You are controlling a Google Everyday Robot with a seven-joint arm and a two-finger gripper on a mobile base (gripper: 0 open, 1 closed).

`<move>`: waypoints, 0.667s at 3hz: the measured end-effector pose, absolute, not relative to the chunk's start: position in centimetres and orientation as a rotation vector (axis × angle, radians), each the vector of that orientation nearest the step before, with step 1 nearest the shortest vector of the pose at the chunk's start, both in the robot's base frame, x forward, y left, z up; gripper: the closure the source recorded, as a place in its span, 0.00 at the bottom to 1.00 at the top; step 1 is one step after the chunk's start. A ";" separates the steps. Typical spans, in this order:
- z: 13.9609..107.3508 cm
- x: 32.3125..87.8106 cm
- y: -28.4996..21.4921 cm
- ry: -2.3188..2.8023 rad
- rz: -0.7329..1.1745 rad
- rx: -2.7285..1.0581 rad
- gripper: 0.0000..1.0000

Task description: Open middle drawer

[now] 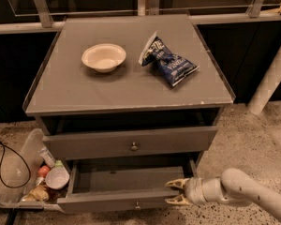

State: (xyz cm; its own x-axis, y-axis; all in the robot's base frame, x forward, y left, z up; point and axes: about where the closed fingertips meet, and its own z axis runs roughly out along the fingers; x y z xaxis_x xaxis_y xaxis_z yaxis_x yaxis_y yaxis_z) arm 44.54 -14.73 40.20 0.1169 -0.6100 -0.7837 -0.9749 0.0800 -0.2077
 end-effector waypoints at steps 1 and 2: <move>40.1 43.4 -15.0 1.573 0.605 -1.634 0.85; 40.2 43.3 -14.8 1.572 0.606 -1.634 1.00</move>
Offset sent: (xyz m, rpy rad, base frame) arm -0.1680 -0.0773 -0.0208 0.0357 -0.0687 0.1470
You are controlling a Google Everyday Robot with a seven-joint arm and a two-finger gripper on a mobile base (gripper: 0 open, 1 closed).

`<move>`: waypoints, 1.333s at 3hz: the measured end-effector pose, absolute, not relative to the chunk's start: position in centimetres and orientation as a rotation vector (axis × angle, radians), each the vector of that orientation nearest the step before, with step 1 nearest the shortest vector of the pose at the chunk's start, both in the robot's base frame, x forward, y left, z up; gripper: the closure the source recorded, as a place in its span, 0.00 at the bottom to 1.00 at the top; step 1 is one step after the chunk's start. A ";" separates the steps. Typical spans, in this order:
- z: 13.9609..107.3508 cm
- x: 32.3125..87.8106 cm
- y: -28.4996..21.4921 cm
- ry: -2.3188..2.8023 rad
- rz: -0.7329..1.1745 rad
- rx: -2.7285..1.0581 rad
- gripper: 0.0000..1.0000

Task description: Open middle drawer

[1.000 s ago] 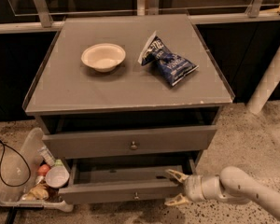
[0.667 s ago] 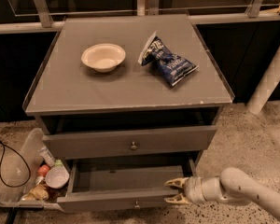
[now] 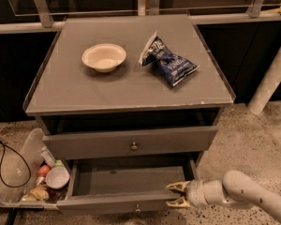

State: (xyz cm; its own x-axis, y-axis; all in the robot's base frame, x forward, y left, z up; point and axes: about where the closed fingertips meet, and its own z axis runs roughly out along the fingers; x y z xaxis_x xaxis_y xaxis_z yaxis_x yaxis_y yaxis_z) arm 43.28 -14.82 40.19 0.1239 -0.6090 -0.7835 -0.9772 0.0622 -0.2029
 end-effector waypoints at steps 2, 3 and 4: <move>40.2 42.0 -14.3 1.549 0.629 -1.650 0.81; 40.2 42.0 -14.3 1.549 0.629 -1.650 0.57; 40.2 42.0 -14.3 1.549 0.629 -1.650 0.34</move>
Offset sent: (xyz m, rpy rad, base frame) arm -0.0127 0.0056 -0.0008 0.0099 0.0025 0.0267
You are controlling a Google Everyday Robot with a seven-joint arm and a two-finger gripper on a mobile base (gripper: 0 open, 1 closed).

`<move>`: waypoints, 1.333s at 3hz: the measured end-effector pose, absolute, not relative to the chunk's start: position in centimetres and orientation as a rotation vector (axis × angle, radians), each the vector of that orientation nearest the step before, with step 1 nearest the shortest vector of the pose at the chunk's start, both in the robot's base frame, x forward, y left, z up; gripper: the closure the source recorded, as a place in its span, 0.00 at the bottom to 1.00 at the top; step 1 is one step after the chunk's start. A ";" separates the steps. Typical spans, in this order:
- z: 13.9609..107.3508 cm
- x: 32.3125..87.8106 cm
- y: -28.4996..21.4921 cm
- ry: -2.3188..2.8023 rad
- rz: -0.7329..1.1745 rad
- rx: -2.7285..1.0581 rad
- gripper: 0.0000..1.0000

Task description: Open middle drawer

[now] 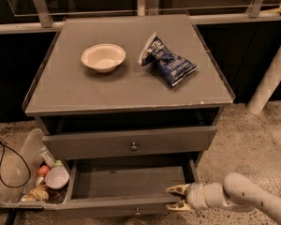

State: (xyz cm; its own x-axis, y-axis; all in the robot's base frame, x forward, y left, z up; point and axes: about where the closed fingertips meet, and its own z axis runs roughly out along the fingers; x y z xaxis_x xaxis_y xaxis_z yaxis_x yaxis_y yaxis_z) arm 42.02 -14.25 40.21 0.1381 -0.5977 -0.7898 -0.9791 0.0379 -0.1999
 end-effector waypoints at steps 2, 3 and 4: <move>40.1 41.4 -14.4 1.533 0.658 -1.665 0.14; 40.2 41.4 -14.4 1.532 0.659 -1.665 0.38; 40.0 40.9 -14.5 1.526 0.677 -1.675 0.61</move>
Offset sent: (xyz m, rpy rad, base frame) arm -0.0290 -0.0104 -0.0287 0.0382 0.0473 0.1134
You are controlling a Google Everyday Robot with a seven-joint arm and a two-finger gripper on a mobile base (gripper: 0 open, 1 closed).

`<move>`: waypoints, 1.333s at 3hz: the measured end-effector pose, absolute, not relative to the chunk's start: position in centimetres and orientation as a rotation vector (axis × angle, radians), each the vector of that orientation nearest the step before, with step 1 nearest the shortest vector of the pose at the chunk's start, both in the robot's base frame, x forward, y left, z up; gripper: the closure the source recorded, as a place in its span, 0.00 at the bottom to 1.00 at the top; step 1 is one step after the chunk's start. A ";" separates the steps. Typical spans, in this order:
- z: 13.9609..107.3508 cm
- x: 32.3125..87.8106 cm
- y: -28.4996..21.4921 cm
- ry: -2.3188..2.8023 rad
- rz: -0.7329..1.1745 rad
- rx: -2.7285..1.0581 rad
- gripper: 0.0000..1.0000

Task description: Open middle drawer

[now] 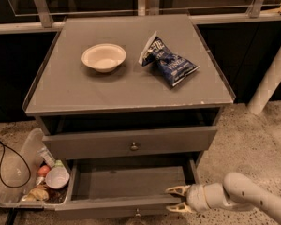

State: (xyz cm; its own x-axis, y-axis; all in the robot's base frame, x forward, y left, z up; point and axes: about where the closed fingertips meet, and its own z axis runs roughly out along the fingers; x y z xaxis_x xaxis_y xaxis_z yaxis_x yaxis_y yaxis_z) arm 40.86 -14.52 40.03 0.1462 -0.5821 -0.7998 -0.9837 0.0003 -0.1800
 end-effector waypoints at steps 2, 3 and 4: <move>40.0 40.4 -14.7 1.522 0.688 -1.684 1.00; 40.0 39.9 -14.8 1.524 0.690 -1.683 1.00; 40.1 39.9 -14.7 1.524 0.690 -1.683 1.00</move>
Offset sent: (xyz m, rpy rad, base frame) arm -0.0733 -0.0252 -0.0171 0.0110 -0.0024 0.0606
